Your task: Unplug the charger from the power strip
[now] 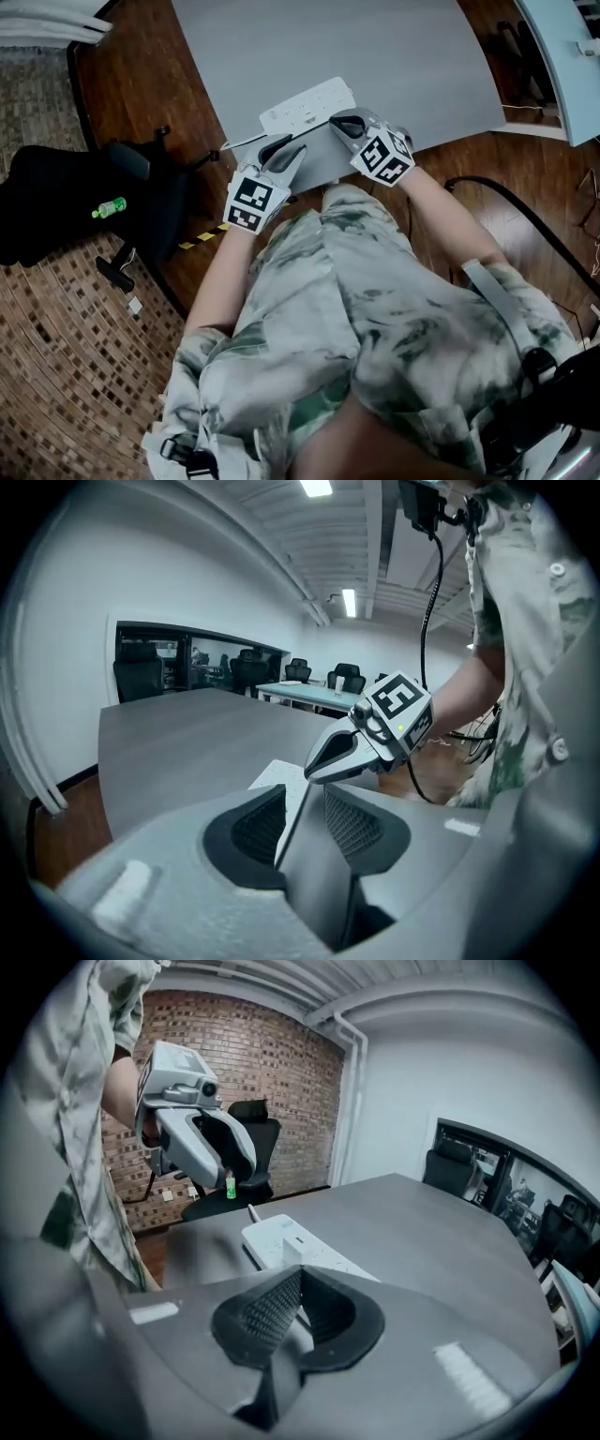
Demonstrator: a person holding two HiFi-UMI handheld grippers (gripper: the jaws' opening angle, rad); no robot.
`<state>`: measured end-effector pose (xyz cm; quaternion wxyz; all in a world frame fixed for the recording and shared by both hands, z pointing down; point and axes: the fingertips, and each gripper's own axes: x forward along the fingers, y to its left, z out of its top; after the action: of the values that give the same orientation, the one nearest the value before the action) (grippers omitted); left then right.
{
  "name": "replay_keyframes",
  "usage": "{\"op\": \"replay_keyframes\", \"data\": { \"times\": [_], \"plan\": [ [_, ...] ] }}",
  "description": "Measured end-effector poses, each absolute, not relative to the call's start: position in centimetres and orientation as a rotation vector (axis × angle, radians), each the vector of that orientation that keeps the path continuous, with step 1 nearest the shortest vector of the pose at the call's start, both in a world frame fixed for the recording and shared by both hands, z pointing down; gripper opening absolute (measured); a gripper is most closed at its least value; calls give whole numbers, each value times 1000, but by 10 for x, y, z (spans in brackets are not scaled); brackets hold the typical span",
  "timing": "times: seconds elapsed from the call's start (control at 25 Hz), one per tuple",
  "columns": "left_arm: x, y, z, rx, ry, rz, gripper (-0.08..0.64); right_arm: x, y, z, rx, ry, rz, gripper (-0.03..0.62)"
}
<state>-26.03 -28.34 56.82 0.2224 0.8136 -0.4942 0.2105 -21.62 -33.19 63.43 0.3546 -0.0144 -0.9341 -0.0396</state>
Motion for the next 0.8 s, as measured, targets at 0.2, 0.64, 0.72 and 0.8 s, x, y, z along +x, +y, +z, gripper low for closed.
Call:
{"op": "replay_keyframes", "data": {
  "times": [0.2,0.64,0.72,0.8],
  "plan": [
    [-269,-312,605,2234,-1326,782,146,-235,-347,658,-114,-2364,-127,6],
    [-256,-335,654,2248,-1145,994,126,-246,-343,670,-236,-2318,-139,6],
    [-254,-335,655,2267,-1125,1015,115,-246,-343,670,-248,-2303,-126,6],
    [-253,-336,656,2285,-1107,1042,110,-245,-343,671,-259,-2290,-124,6]
  ]
}}
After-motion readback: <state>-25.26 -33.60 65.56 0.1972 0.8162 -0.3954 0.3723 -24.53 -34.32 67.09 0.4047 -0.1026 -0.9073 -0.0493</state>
